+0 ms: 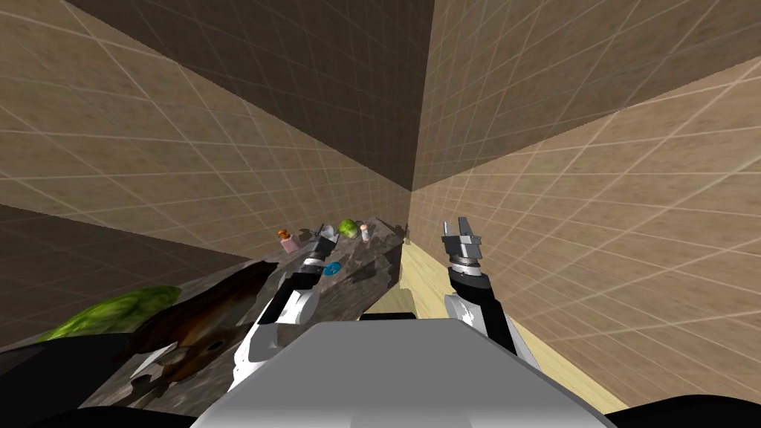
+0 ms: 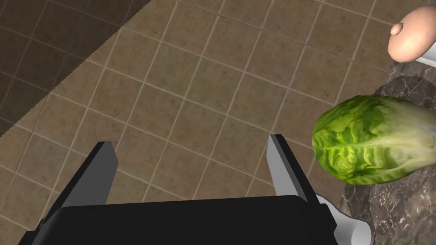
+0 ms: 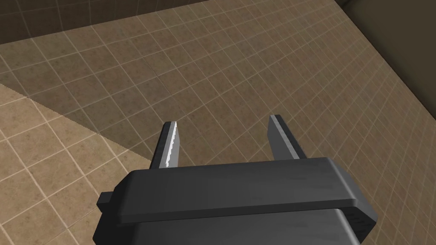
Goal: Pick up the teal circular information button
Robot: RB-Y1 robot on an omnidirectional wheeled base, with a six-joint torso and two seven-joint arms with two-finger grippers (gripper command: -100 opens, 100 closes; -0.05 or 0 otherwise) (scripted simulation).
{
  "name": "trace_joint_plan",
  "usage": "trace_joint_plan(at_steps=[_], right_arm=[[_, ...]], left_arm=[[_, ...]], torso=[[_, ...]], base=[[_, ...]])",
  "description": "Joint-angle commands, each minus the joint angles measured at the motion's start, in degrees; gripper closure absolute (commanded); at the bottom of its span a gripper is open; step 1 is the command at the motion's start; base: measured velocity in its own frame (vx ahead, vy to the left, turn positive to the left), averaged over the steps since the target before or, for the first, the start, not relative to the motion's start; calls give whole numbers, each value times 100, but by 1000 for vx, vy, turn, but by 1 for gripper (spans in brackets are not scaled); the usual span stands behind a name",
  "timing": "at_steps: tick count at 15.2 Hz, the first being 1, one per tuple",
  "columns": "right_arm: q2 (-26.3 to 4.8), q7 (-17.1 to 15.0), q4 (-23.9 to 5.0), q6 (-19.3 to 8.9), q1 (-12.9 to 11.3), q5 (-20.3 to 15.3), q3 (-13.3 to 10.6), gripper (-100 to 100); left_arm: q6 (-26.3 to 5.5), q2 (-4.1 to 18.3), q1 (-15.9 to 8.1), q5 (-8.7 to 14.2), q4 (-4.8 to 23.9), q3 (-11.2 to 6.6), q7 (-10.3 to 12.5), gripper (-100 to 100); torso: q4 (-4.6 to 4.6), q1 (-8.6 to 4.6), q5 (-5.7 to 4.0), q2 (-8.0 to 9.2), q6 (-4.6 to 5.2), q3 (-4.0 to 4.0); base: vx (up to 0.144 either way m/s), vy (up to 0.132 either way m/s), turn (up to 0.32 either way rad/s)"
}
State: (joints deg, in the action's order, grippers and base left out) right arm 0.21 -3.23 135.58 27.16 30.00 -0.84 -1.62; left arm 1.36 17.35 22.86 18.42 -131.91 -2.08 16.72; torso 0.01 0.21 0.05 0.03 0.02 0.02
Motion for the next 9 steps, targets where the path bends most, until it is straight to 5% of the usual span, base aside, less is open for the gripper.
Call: trace_joint_plan(at_steps=[1,9], right_arm=[[0,0,0,0,0,0,0,0],[0,0,0,0,0,0,0,0]], left_arm=[[-286,53,-19,58,2,-39,100,-100],[-1203,280,-211,341,130,-166,545,-100]], torso=[[0,0,0,0,0,0],[0,-5,-1,-1,1,-1]], base=[[-18,38,-32],[-14,29,-81]])
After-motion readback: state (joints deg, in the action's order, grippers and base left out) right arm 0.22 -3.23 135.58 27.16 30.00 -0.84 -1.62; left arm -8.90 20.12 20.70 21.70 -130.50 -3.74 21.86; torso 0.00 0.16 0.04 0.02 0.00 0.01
